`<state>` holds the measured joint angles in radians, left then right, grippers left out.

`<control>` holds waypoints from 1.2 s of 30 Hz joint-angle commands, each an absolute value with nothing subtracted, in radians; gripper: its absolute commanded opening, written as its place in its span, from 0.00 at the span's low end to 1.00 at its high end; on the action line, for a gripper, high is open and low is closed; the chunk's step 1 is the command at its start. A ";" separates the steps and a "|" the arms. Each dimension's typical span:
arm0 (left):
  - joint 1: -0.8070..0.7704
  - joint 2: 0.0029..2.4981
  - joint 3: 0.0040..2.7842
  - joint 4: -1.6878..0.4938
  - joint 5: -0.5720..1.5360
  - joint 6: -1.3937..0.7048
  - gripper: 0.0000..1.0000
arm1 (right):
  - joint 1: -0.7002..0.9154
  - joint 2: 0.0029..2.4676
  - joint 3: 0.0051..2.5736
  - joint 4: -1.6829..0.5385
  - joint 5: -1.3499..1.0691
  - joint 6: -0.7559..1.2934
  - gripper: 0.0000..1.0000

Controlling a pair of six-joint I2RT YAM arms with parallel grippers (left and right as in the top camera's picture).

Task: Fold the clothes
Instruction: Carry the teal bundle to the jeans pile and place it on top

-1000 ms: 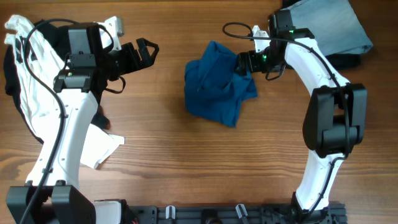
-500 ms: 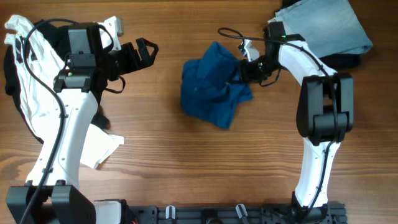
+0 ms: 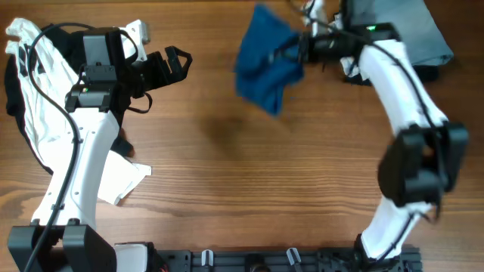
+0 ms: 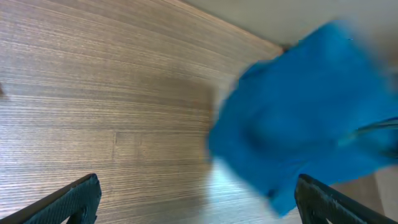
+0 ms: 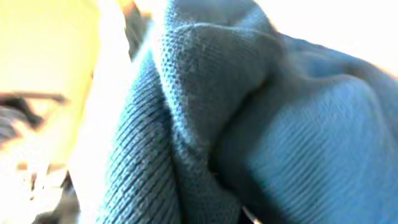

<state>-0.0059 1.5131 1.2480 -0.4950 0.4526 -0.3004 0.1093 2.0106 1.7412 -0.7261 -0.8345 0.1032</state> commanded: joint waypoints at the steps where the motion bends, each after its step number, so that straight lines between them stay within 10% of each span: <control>1: -0.002 1.521 1.244 -0.495 0.443 -0.284 1.00 | 0.072 1.840 1.789 -0.607 -0.809 0.329 0.04; 24: -0.002 1.521 1.244 -0.495 0.424 -0.284 1.00 | -0.341 2.145 1.789 0.095 -0.656 0.846 0.04; 32: -0.002 1.521 1.244 -0.494 0.413 -0.287 1.00 | -0.414 2.255 1.785 -0.060 -0.651 0.690 0.04; 36: -0.002 1.521 1.244 -0.494 0.410 -0.295 1.00 | -0.461 2.254 1.785 -0.255 -0.646 0.576 0.54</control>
